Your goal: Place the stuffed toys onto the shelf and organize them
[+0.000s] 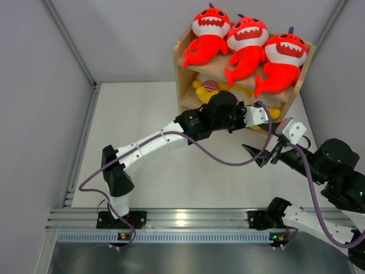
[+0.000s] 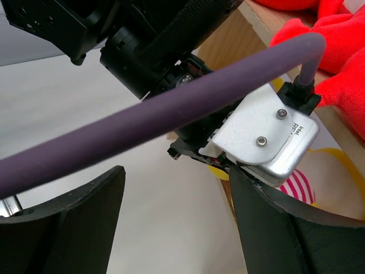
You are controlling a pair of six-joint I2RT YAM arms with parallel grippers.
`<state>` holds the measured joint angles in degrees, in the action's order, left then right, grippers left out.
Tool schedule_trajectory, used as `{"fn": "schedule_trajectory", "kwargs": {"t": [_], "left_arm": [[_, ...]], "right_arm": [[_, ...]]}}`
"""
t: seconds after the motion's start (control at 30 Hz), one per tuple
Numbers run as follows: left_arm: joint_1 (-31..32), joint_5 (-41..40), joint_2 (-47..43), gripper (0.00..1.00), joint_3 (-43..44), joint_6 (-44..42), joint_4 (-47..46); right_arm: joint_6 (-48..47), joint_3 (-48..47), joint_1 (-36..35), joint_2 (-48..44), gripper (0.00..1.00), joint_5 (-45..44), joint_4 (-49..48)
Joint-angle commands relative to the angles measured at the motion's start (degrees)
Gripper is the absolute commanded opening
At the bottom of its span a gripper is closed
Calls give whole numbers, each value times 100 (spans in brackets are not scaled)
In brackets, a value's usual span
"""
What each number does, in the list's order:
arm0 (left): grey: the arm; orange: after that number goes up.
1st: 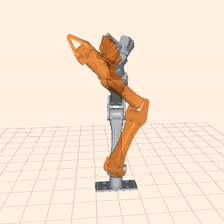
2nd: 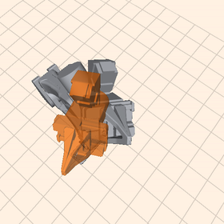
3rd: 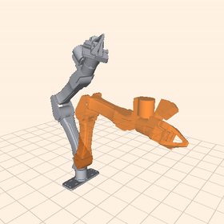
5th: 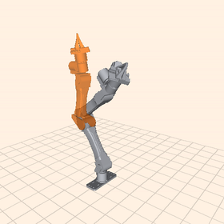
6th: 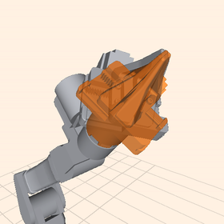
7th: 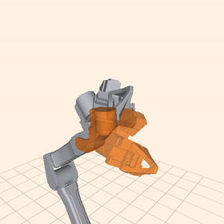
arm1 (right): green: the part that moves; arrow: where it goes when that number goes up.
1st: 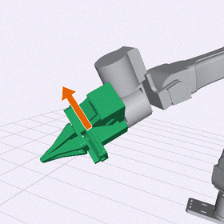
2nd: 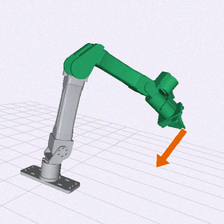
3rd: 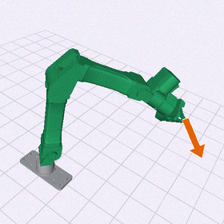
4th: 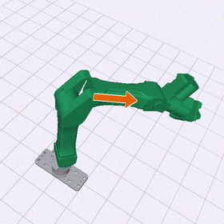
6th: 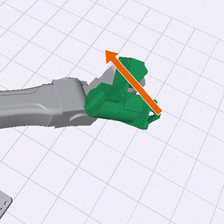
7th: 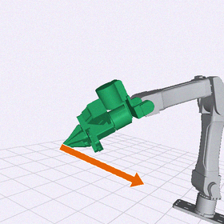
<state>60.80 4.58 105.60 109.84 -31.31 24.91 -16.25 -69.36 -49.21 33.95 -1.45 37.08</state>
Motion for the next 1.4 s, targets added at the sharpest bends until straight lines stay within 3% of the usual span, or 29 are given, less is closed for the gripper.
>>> {"fn": "schedule_trajectory", "kwargs": {"t": [0.0,0.3,0.47,0.6,0.73,0.8,0.83,0.93,1.13,1.3,1.37], "left_arm": [[90,-193,127,0,222,-314,-521],[73,-607,-13,0,-270,-727,-469],[38,-862,250,0,-95,-780,-302],[-59,-513,444,0,405,-596,-39],[-50,165,303,0,345,-430,137],[-50,193,268,17,336,-359,207],[-50,158,259,37,327,-332,216],[-59,139,171,55,362,-288,225],[-59,131,-48,65,415,-358,260],[-59,237,-303,81,275,-499,550],[-59,219,-417,83,187,-683,550]], "right_arm": [[61,-86,17,-108,74,-66,-193],[140,-174,17,-276,74,-312,-105],[175,-148,26,-240,74,-268,-122],[219,-174,17,-249,74,-259,-131],[236,-174,17,-284,74,-268,-140],[236,-157,17,-284,74,-294,-140],[236,-148,25,-275,74,-303,-140],[254,-156,17,-267,74,-294,-140],[342,-165,17,-275,75,-539,-184],[465,-148,17,-205,75,-988,-140],[544,-104,25,-170,75,-1225,-192]]}}
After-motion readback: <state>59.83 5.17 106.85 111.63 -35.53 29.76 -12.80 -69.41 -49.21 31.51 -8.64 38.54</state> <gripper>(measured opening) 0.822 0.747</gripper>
